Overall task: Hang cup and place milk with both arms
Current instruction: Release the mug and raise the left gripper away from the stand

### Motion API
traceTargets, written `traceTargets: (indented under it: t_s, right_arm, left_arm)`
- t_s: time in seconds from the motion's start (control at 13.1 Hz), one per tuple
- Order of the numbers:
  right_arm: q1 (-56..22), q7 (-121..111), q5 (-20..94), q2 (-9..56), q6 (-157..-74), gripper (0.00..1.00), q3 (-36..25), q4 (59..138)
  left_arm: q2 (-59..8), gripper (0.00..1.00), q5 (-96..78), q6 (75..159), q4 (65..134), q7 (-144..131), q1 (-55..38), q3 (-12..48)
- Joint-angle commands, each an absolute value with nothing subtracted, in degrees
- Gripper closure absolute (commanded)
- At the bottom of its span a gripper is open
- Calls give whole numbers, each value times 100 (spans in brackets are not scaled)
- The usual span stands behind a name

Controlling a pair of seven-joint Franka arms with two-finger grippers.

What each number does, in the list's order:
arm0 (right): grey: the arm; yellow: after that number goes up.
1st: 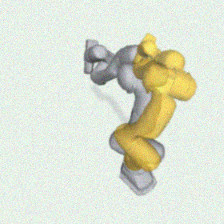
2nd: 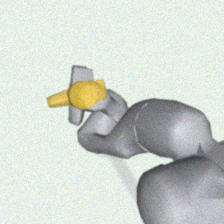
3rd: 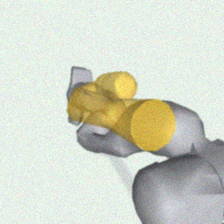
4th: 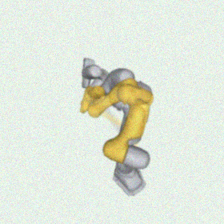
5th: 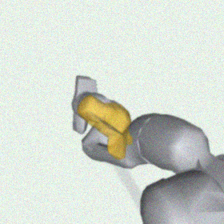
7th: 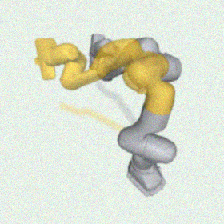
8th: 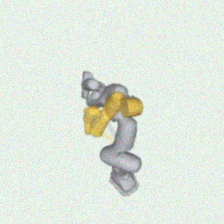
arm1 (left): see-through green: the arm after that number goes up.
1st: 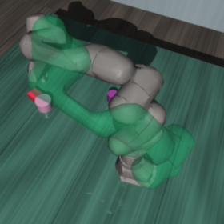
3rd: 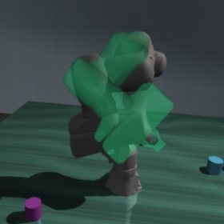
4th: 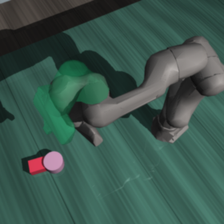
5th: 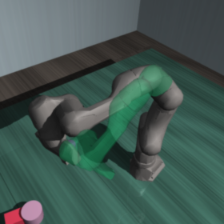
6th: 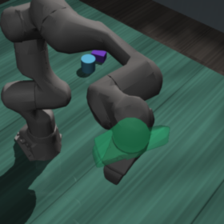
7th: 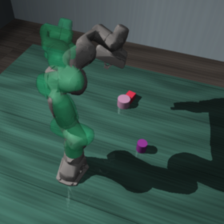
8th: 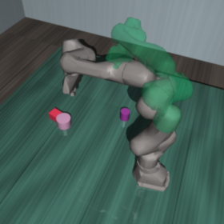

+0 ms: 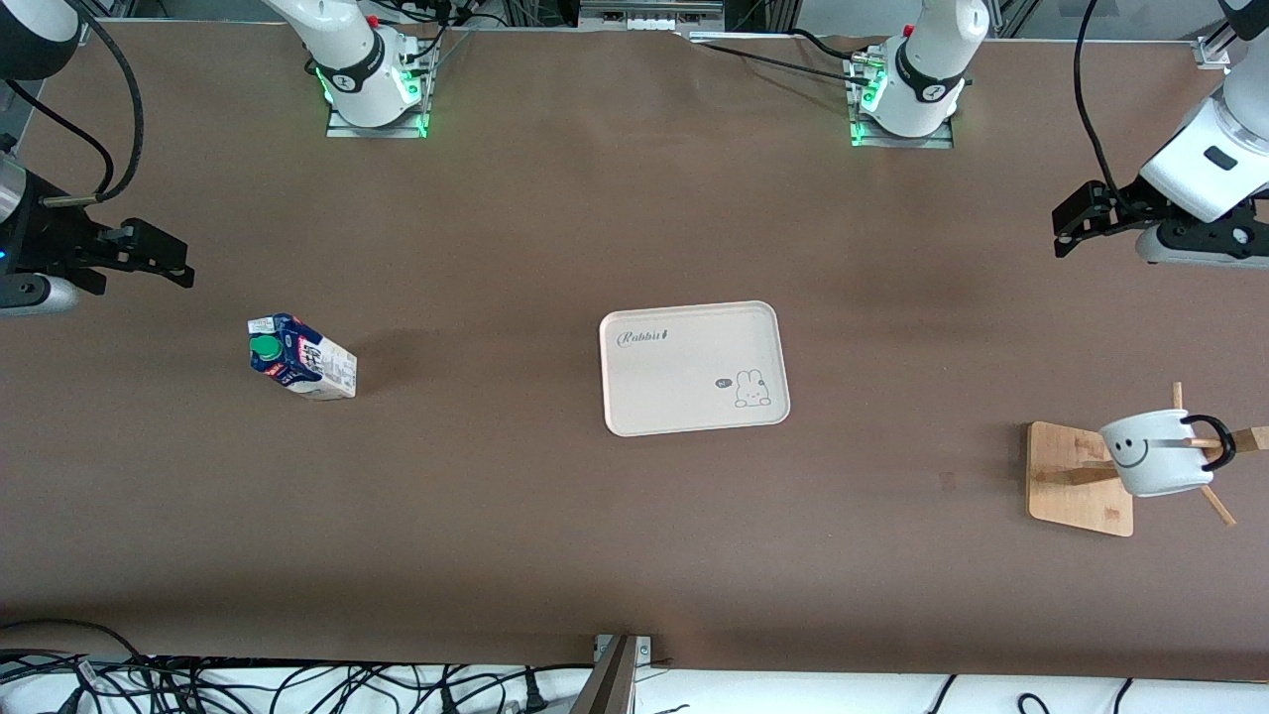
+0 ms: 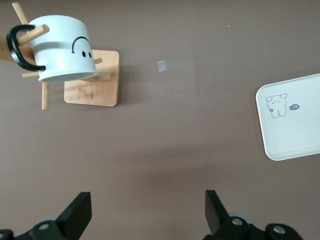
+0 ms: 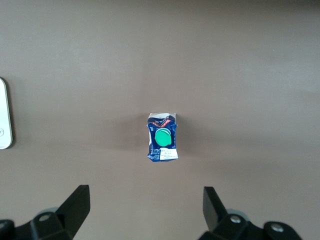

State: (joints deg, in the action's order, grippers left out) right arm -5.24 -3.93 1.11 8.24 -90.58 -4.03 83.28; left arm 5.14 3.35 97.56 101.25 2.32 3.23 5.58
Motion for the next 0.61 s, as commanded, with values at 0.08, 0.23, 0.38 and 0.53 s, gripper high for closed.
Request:
traceTargets:
  t_s: [0.08, 0.23, 0.38, 0.53]
  right_arm:
    - [-536, -299, 26, 853, -8991, 0, -396, 8218]
    - [-536, -299, 26, 853, -8991, 0, -396, 8218]
    - [-536, -299, 26, 853, -8991, 0, -396, 8218]
    - [-536, -299, 26, 853, -8991, 0, -396, 8218]
  left_arm:
    - [650, 0, 246, 9555, 10283, 255, 193, 369]
    - [589, 0, 133, 9589, 10266, 229, -121, 37]
    - [484, 0, 123, 9598, 10135, 220, -176, 26]
    - [396, 0, 149, 9598, 10090, 202, -167, 26]
